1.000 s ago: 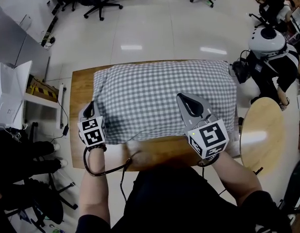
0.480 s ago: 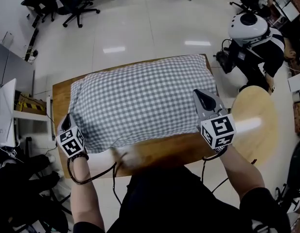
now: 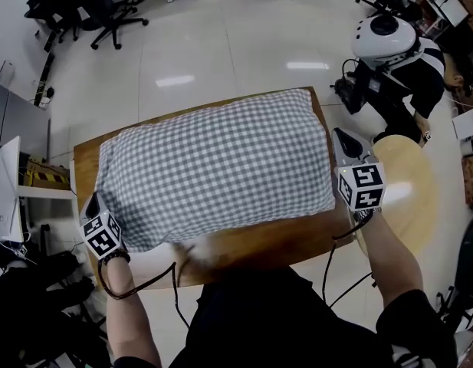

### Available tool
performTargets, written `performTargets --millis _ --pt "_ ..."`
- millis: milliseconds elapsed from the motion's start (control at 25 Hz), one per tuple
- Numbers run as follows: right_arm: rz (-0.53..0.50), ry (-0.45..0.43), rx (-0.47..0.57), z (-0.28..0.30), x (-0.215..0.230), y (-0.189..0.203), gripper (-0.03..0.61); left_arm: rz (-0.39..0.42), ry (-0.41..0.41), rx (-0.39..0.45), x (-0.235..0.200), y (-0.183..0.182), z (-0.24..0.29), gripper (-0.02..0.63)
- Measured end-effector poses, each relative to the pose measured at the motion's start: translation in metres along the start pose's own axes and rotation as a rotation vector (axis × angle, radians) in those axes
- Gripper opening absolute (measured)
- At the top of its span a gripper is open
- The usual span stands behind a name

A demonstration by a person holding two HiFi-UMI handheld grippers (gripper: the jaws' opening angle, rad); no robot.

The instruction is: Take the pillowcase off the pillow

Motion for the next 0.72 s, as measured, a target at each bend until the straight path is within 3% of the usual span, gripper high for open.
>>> performTargets --millis 240,480,640,720 --pt "0.03 -0.004 -0.109 0.026 0.043 0.025 0.002 0.01 -0.026 -0.017 0.009 -0.012 0.001 0.003" --pt "0.111 -0.096 -0.248 0.051 0.067 0.051 0.008 0.023 -0.044 -0.032 0.026 -0.031 0.004 0.003" --pt "0.235 -0.209 -0.338 0.065 0.056 0.066 0.159 0.025 -0.05 -0.04 0.023 -0.034 0.006 0.003" --pt "0.268 -0.249 -0.363 0.065 0.047 0.071 0.191 0.025 -0.052 -0.041 0.021 -0.032 0.004 0.004"
Point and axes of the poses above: the fingertips, and each gripper's own axes: z forward along the fingers, x to its right, y out of its underside, the point moved 4 cm from there along -z, backward along the fingers, and after that the axes turned 14 degrees about z, right-handed, at the moved point
